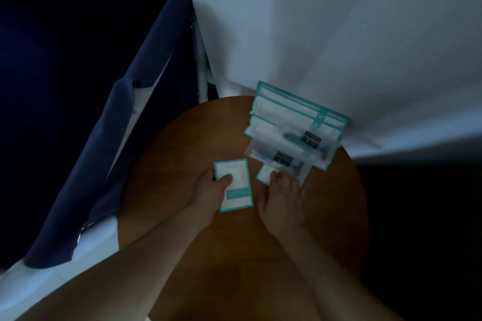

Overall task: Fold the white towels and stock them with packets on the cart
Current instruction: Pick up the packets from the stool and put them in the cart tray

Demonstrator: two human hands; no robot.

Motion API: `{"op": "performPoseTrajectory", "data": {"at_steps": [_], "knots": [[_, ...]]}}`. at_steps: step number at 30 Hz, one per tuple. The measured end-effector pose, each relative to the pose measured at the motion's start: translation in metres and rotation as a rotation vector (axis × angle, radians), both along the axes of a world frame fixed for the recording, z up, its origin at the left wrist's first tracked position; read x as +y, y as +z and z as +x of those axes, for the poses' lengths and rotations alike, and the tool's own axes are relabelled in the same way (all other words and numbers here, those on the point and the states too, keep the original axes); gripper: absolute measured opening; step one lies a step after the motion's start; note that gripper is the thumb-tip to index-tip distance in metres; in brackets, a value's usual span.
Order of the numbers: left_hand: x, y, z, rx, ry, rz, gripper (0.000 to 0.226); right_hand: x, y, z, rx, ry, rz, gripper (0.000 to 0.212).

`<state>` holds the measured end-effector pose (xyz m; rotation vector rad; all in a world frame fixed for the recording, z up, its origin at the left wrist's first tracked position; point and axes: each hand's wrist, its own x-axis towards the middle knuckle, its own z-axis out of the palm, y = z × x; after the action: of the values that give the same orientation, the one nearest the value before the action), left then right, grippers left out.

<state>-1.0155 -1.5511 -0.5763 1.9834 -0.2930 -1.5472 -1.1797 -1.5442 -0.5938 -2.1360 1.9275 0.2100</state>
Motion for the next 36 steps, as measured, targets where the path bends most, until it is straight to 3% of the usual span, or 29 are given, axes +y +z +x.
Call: {"op": "performPoseTrajectory", "data": {"at_steps": [6,15,20,22,27,31,36], "knots": [[0.006,0.005,0.008,-0.017,0.017,-0.002,0.006,-0.008,0.002,-0.005,-0.150,-0.050,0.049,0.042],[0.030,0.012,0.011,-0.022,-0.002,0.013,0.008,-0.013,0.003,-0.003,-0.133,-0.061,0.109,0.061],[0.035,0.027,0.011,-0.024,0.006,-0.001,0.008,-0.012,0.007,-0.004,-0.241,-0.250,0.204,0.080],[0.038,0.034,0.014,-0.032,0.000,-0.007,0.008,-0.009,0.004,-0.004,-0.374,-0.283,0.246,0.072],[0.044,0.054,0.030,-0.059,0.044,-0.035,0.005,0.003,0.017,0.004,-0.685,-0.447,0.317,0.024],[0.047,0.079,0.036,-0.110,-0.003,-0.099,0.008,0.010,0.064,0.008,-0.842,-0.500,0.221,0.019],[0.058,0.138,0.040,-0.150,-0.159,-0.252,0.009,0.032,0.140,0.009,-0.858,-0.562,0.115,0.014]]}}
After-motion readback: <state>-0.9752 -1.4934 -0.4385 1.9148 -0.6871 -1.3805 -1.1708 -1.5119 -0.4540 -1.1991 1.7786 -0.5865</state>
